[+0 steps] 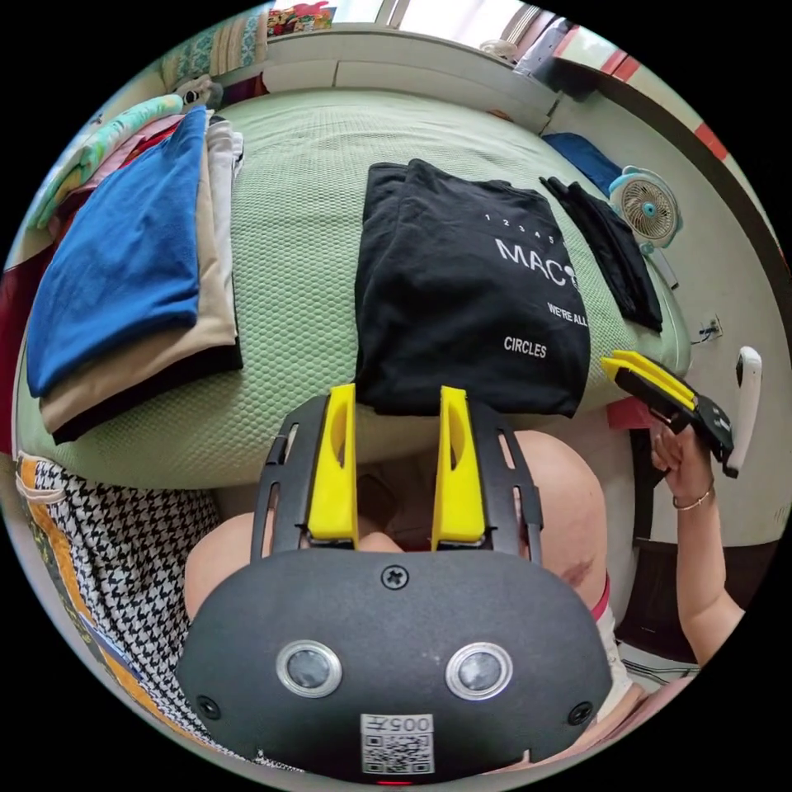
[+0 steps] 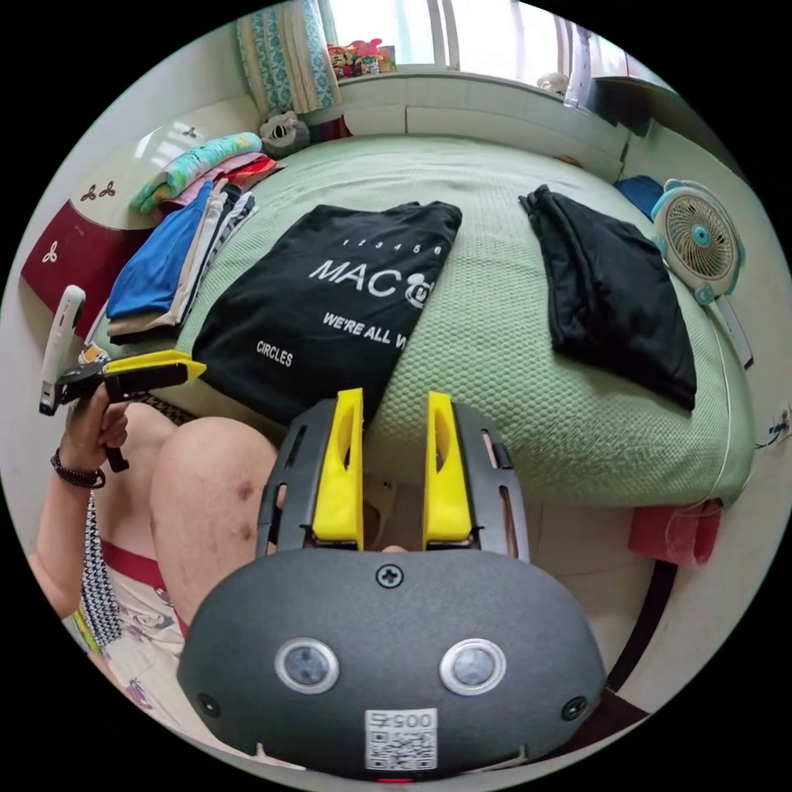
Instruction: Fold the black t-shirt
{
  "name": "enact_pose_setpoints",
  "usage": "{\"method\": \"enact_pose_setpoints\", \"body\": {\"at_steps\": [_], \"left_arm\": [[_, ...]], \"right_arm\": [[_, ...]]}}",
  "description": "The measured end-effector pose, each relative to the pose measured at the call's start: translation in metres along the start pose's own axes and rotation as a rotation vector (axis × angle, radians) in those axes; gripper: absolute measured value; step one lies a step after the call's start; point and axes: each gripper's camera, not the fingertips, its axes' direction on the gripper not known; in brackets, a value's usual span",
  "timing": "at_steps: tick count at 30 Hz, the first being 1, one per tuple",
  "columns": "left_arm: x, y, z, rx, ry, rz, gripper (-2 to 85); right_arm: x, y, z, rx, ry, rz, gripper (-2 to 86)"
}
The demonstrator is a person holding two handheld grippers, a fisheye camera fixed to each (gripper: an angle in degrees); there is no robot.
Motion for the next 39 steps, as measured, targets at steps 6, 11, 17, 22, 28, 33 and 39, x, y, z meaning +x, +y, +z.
{"method": "enact_pose_setpoints", "body": {"at_steps": [6, 11, 17, 22, 28, 33, 39], "left_arm": [[-0.009, 0.006, 0.001, -0.008, 0.001, -0.008, 15.0], [-0.01, 0.014, -0.005, -0.021, -0.044, 0.012, 13.6], [-0.019, 0.024, -0.018, -0.02, -0.042, 0.007, 12.0], [-0.023, 0.032, -0.031, -0.018, -0.024, 0.013, 7.8], [-0.043, 0.04, -0.057, -0.036, 0.063, -0.019, 5.8], [-0.055, 0.059, -0.102, 0.059, 0.12, -0.028, 5.5], [-0.067, 0.086, -0.164, 0.165, 0.121, -0.029, 5.6]], "right_arm": [[0.008, -0.049, 0.0, 0.079, 0.019, -0.007, 12.2], [0.023, -0.12, 0.024, 0.087, -0.034, 0.014, 13.7], [0.034, -0.184, 0.068, -0.011, -0.118, 0.136, 14.5], [-0.005, -0.191, 0.087, -0.048, 0.054, 0.069, 12.0], [-0.045, -0.189, 0.06, -0.01, 0.121, -0.024, 1.5], [-0.084, -0.19, 0.007, 0.075, 0.149, -0.081, 0.8], [-0.148, -0.189, -0.05, 0.165, 0.21, -0.172, 0.7]]}}
